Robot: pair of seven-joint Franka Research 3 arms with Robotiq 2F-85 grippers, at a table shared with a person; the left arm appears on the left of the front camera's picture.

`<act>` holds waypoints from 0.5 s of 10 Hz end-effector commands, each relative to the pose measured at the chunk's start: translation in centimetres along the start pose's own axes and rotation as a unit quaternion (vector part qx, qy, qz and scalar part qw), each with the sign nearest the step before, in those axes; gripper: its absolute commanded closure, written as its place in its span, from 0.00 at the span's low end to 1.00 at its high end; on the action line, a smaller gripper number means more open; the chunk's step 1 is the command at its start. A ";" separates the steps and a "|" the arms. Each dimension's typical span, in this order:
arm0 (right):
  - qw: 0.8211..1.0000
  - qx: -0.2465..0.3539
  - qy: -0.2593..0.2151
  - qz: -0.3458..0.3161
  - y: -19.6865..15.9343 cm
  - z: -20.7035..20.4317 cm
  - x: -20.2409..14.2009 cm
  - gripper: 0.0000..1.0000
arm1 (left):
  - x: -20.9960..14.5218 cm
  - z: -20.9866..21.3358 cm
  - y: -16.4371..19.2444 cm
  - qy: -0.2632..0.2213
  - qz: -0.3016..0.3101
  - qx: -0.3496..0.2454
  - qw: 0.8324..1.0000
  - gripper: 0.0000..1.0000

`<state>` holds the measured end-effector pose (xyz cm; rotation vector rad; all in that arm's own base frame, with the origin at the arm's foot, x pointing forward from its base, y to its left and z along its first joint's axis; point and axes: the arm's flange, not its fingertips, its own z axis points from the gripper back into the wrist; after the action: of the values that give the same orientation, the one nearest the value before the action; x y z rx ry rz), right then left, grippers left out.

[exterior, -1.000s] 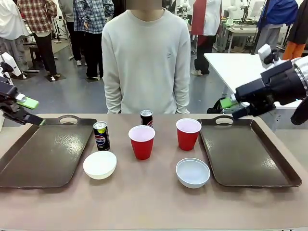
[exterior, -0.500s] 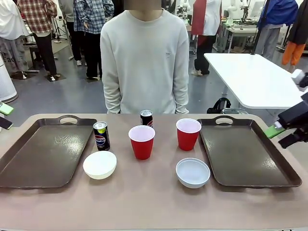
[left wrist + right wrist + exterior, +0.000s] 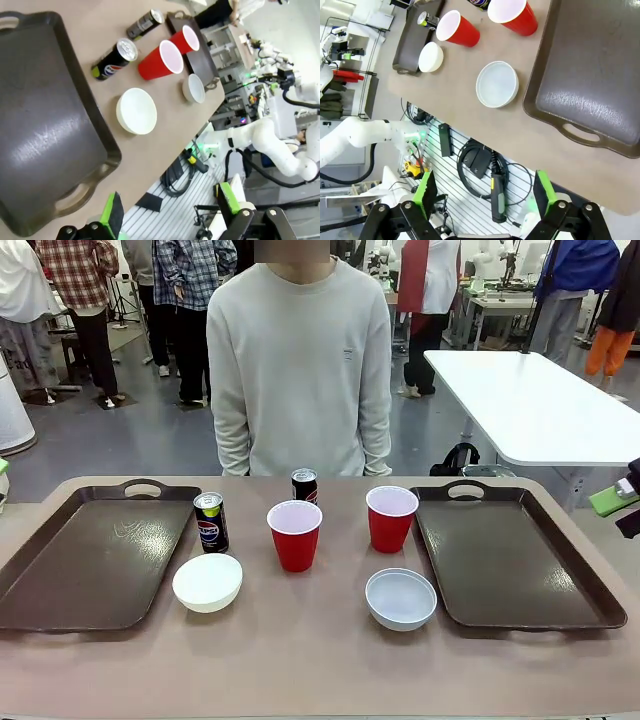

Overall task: Prepare tableware on both trays.
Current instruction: Pick up a Picnic Bowl from the table and place it on a Handle tray.

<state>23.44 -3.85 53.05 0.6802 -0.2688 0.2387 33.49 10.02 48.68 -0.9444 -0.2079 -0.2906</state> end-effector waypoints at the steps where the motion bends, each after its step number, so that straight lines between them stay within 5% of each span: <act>1: 1.000 0.012 -0.020 -0.012 -1.1 -5.9 -6.6 0.00 | -0.9 0.9 0.3 -0.051 0.009 -0.023 0.998 0.00; 3: 0.999 0.018 -0.033 -0.015 -1.5 -5.7 -6.5 0.00 | -1.7 0.7 -0.1 -0.075 0.007 -0.021 0.997 0.00; 4: 1.000 0.004 -0.016 -0.006 -0.3 0.9 -0.5 0.00 | -1.9 0.4 -0.3 -0.074 -0.004 -0.014 0.997 0.00; 5: 1.000 0.004 -0.016 -0.006 -0.3 0.9 -0.5 0.00 | -0.8 1.7 0.4 -0.054 0.013 -0.021 0.998 0.00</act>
<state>22.77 -5.09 53.46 0.6956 -0.3012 0.2063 32.29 11.52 49.10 -1.0088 -0.3053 -0.2192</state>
